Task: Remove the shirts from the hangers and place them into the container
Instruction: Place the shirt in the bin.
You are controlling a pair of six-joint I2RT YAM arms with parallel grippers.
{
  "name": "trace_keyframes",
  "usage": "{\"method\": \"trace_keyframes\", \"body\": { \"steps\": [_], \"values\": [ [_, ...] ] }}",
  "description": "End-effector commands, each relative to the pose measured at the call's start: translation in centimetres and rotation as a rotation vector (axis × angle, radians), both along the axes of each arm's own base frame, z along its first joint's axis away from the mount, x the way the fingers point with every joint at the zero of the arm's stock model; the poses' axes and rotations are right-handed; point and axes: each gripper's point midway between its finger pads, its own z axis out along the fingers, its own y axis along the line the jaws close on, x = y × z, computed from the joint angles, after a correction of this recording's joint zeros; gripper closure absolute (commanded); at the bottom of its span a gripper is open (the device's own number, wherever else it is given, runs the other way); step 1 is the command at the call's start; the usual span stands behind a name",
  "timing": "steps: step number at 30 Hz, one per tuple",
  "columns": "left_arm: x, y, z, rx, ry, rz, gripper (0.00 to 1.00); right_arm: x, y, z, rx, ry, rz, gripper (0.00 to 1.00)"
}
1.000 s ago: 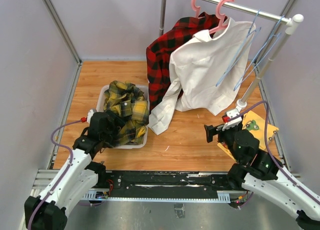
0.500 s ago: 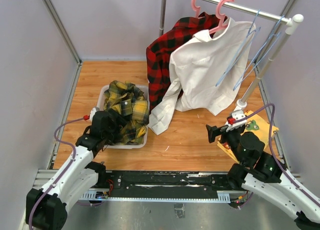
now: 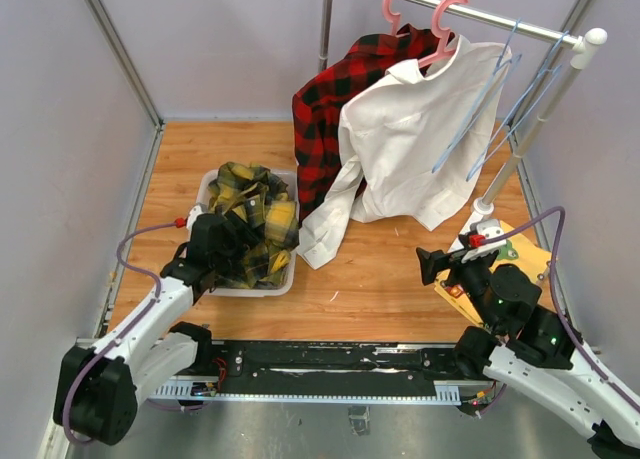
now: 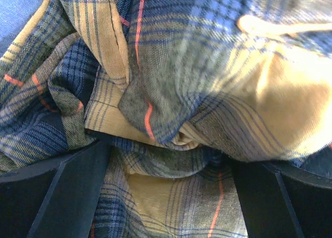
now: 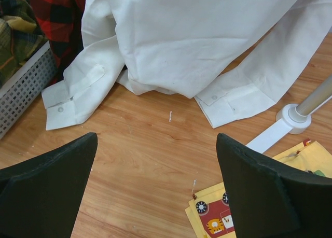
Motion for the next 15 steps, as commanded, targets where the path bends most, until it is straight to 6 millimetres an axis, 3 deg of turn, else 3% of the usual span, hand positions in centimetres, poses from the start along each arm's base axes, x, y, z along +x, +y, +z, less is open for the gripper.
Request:
{"method": "trace_keyframes", "body": {
  "steps": [1,4,7,10,15],
  "values": [
    [-0.7,-0.2,-3.6,-0.007,0.088,0.002,0.00,-0.5,-0.4,1.3,0.076,-0.004,-0.007,0.02],
    [-1.8,0.1,-6.1,-0.008,0.177,0.031,0.00,-0.6,-0.6,1.5,0.087,-0.013,-0.009,0.02],
    [-2.1,-0.5,-6.0,-0.020,0.205,-0.002,0.00,-0.7,-0.8,1.5,0.084,-0.016,-0.012,0.02],
    [-1.2,-0.1,-2.5,0.011,0.149,0.001,0.00,-0.8,-1.1,1.6,0.085,-0.020,-0.018,0.02],
    [-0.1,3.6,7.8,0.155,-0.078,0.101,0.00,-1.0,-1.6,1.6,0.087,-0.024,-0.029,0.02]
  ]
}}
